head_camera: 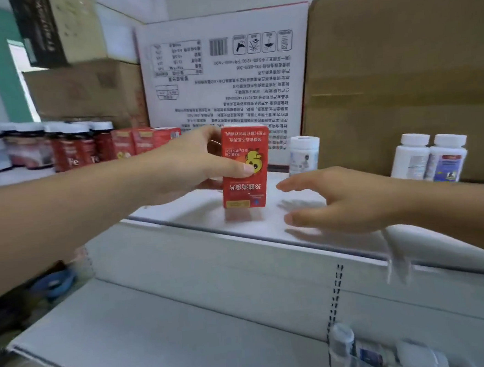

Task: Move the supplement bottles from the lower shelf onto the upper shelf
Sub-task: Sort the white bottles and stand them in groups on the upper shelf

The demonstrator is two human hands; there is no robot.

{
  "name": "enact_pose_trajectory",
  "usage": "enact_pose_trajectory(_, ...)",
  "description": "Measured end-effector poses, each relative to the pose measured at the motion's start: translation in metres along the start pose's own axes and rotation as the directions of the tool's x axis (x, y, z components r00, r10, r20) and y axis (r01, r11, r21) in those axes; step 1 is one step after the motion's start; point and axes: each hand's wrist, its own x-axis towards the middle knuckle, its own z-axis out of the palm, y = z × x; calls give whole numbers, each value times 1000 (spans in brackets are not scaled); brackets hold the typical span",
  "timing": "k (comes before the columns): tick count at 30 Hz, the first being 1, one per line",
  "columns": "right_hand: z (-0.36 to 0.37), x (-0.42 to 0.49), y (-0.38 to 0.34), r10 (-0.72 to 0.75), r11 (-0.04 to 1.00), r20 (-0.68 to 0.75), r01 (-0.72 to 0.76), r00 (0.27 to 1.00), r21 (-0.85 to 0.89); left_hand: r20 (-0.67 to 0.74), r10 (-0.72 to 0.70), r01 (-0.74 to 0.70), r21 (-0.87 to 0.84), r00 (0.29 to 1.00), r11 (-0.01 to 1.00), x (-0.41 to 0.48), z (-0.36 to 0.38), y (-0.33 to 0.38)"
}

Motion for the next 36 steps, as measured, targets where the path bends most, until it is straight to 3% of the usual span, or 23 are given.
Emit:
enact_pose_trajectory(10,25,129,-132,-81,996,-52,83,995,35,-42,84,-83,17,996,996,-14,-166,-57)
enact_pose_trajectory(19,53,219,-168,-6,1000,-17,6,1000,20,19,111,-112,18,994,994,44,-267,-119)
enact_pose_trajectory(29,77,241,-166,-4,996,5,3,1000,94,-5,123,-123,-58,992,991,74,-288,-171)
enact_pose_trajectory(36,80,244,-163,-17,992,-33,21,999,121,-93,240,-221,178,966,959,74,-276,-174)
